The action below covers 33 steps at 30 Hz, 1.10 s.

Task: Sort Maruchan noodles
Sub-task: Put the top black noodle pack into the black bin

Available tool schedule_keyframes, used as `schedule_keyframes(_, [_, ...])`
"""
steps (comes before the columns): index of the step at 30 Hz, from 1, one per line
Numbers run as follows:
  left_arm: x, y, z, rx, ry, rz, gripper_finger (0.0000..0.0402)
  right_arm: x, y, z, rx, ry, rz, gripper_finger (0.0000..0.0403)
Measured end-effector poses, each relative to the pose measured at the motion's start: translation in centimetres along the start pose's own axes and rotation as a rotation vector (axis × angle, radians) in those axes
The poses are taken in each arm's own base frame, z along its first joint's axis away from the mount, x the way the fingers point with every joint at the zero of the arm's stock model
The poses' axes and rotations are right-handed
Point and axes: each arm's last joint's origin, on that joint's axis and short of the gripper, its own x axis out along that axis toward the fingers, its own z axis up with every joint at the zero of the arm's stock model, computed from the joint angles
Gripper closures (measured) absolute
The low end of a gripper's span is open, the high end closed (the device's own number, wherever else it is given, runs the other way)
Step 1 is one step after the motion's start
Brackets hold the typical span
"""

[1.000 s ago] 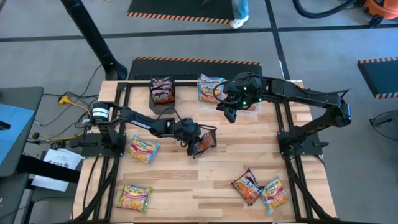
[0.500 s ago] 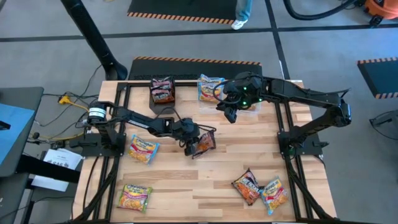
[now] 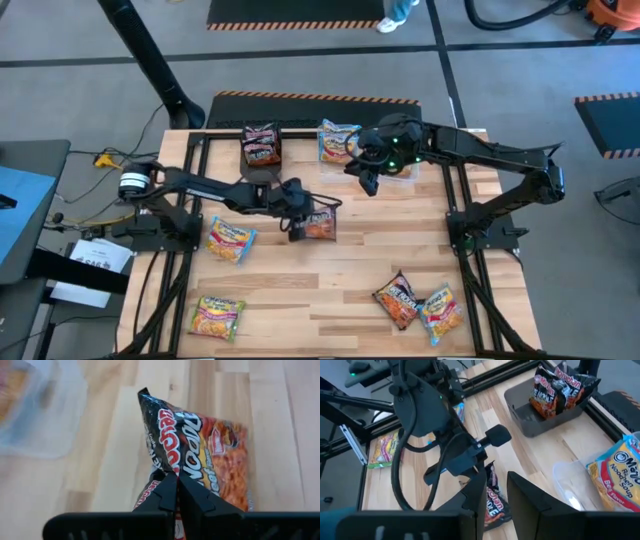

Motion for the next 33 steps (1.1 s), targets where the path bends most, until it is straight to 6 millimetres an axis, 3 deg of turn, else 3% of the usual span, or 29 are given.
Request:
schedule_keyframes(14, [-3.4, 1.9, 0.6, 0.037, 0.018, 0.119, 0.0401, 0.0, 0.0, 0.4, -0.005, -0.041, 0.006, 0.0300])
schedule_keyframes(24, [-2.9, 4.0, 0.1, -0.064, 0.041, 0.051, 0.0401, 0.0, -0.1, 0.4, -0.005, -0.041, 0.005, 0.0300])
schedule_keyframes(28, [-3.0, 5.2, 0.6, -0.112, 0.015, -0.002, 0.0384, 0.0, -0.1, 0.4, -0.005, -0.041, 0.005, 0.0300])
schedule_keyframes(33, [-3.3, 5.8, 1.4, -0.120, -0.018, -0.069, 0.0335, 0.0, -0.1, 0.4, -0.007, -0.040, 0.004, 0.0300])
